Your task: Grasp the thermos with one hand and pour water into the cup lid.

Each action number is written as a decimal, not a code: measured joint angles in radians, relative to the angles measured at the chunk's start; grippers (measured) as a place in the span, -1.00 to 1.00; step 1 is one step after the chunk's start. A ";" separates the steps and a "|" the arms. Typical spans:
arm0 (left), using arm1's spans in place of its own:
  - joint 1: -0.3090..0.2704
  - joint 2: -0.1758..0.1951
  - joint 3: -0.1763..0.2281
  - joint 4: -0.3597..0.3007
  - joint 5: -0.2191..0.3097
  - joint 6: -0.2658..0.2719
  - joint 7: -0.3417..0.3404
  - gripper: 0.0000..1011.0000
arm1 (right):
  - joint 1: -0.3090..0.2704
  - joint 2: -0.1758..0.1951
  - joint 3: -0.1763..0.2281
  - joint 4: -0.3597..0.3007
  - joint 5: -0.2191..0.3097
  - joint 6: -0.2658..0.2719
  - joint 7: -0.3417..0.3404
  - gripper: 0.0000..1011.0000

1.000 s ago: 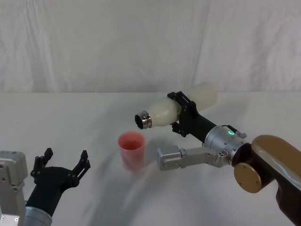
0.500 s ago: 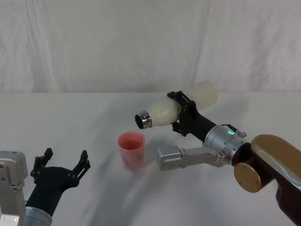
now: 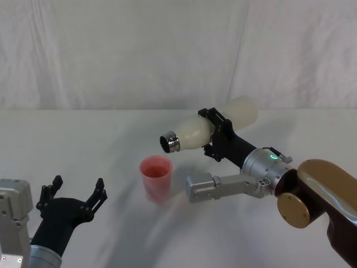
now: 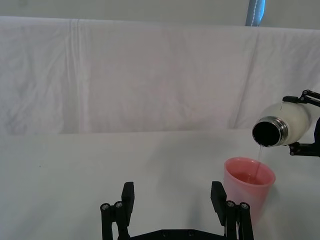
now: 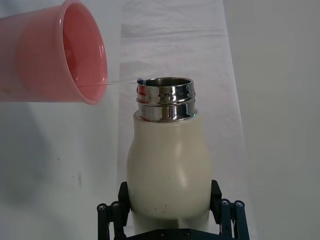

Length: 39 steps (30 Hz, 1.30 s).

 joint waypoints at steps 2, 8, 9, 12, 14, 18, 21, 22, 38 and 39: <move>0.000 0.000 0.000 0.000 0.000 0.000 0.000 0.98 | 0.000 0.000 0.000 0.000 0.000 0.000 -0.001 0.89; 0.000 0.000 0.000 0.000 0.000 0.000 0.000 0.98 | 0.000 0.003 -0.002 -0.002 -0.002 0.001 -0.003 0.89; 0.000 0.000 0.000 0.000 0.000 0.000 0.000 0.98 | 0.000 0.004 -0.002 -0.003 -0.003 0.001 -0.003 0.89; 0.000 0.000 0.000 0.000 0.000 0.000 0.000 0.98 | -0.001 0.005 -0.003 -0.005 -0.005 0.001 -0.003 0.89; 0.000 0.000 0.000 0.000 0.000 0.000 0.000 0.98 | -0.001 0.006 -0.003 -0.006 -0.006 0.002 -0.003 0.89; 0.000 0.000 0.000 0.000 0.000 0.000 0.000 0.98 | -0.001 0.007 -0.003 -0.008 -0.006 0.002 -0.003 0.89; 0.000 0.000 0.000 0.000 0.000 0.000 0.000 0.98 | -0.002 0.008 -0.004 -0.010 -0.007 0.002 -0.003 0.89; 0.000 0.000 0.000 0.000 0.000 0.000 0.000 0.98 | -0.002 0.008 -0.004 -0.011 -0.007 0.002 -0.003 0.89; 0.000 0.000 0.000 0.000 0.000 0.000 0.000 0.98 | -0.007 0.017 -0.004 -0.024 -0.010 0.003 0.000 0.89; 0.000 0.000 0.000 0.000 0.000 0.000 0.000 0.98 | -0.007 0.018 -0.004 -0.024 -0.010 0.003 0.000 0.89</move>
